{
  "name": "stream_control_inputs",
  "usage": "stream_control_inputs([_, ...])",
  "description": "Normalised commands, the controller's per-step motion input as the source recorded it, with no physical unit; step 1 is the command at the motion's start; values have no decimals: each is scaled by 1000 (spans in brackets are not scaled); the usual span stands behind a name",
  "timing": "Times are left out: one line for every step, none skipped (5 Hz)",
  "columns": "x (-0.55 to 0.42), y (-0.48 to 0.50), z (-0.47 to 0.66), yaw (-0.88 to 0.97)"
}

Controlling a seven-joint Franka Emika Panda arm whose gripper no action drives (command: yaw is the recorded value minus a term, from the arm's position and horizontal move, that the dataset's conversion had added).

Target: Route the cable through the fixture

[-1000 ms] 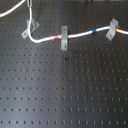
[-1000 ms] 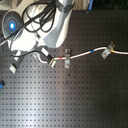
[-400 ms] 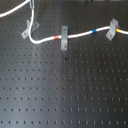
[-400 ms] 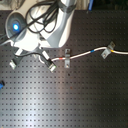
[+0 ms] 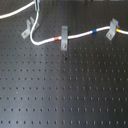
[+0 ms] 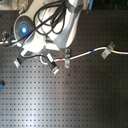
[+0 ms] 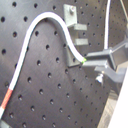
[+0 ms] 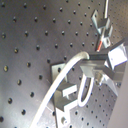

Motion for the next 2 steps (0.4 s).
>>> stream_control_inputs([-34,71,-33,503])
stream_control_inputs([-56,104,1,511])
